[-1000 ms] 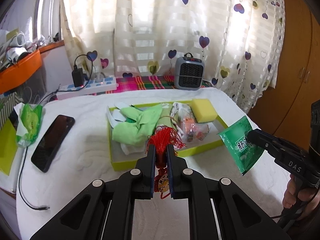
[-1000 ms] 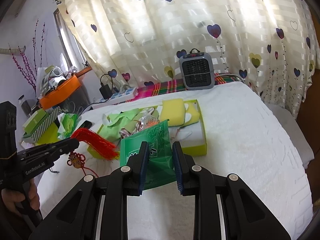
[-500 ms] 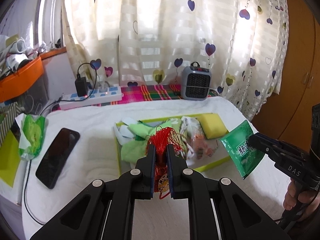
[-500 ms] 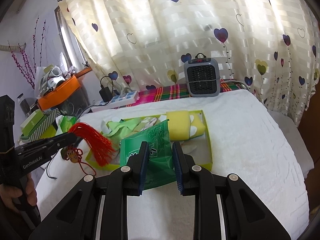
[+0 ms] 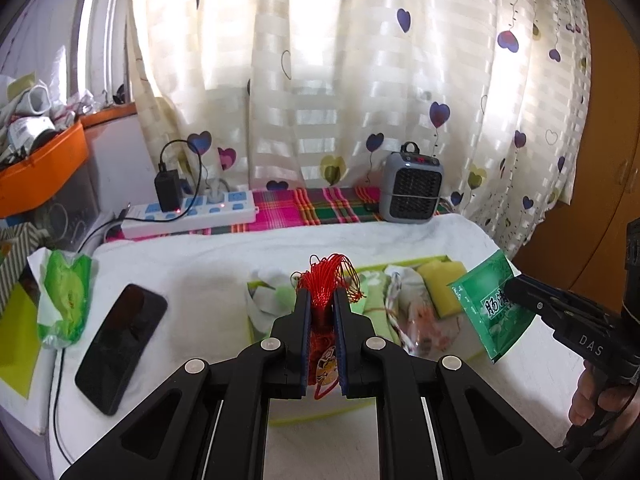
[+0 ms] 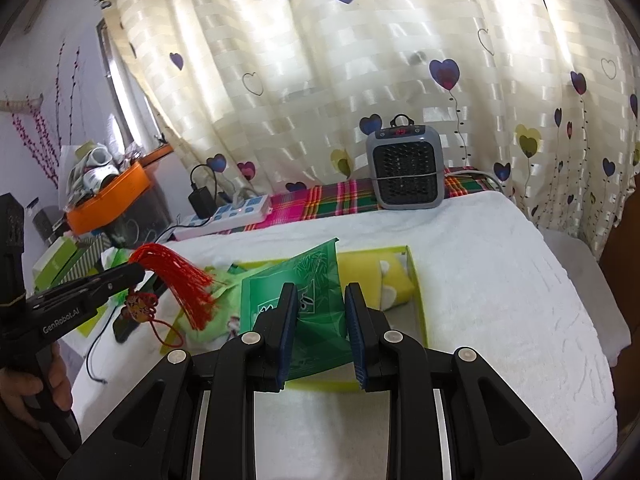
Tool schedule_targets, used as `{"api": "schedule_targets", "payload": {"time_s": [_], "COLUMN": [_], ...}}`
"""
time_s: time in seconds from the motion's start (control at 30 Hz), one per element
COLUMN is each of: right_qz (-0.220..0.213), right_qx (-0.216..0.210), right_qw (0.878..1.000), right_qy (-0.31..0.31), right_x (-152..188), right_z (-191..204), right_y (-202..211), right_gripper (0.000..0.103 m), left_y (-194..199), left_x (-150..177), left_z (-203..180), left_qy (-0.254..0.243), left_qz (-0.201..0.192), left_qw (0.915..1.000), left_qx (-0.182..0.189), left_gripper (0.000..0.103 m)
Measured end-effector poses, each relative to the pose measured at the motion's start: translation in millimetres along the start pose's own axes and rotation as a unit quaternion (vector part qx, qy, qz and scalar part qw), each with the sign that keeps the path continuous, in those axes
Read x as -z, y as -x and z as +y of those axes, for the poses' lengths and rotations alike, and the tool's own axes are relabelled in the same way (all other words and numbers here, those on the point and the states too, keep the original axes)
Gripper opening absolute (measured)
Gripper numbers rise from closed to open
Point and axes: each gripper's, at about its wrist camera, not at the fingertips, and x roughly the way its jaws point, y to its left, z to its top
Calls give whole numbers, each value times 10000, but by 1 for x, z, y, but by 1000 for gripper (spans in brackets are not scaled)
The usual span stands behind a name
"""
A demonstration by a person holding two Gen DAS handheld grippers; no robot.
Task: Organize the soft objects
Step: 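Lift and carry the tassel with the left tool while the right tool carries the packet to the box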
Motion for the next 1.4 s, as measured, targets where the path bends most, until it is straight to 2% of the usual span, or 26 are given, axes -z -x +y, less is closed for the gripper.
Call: {"api": "schedule_targets", "payload": {"time_s": [0.3, 0.77, 0.97, 1.2, 1.4], "right_qz": [183, 414, 414, 363, 295], "right_qx": [62, 169, 321, 544, 704], "right_qw": [9998, 9990, 9986, 9967, 9947], "right_qy": [-45, -24, 124, 471, 695], "right_x": [-11, -11, -10, -7, -4], "right_z": [-5, -9, -7, 3, 9], "right_y": [-30, -70, -76, -81, -83], "right_gripper": [25, 25, 25, 26, 27], "left_y": [-27, -76, -83, -92, -98], "left_x": [-10, -4, -2, 4, 8], "left_z": [10, 14, 12, 10, 9], "left_qy": [152, 221, 150, 156, 161], "left_qz": [98, 554, 641, 812, 916], "left_qw": [9998, 9981, 9978, 9964, 9955], "left_qx": [61, 170, 91, 169, 156], "left_gripper": [10, 10, 10, 10, 14]}}
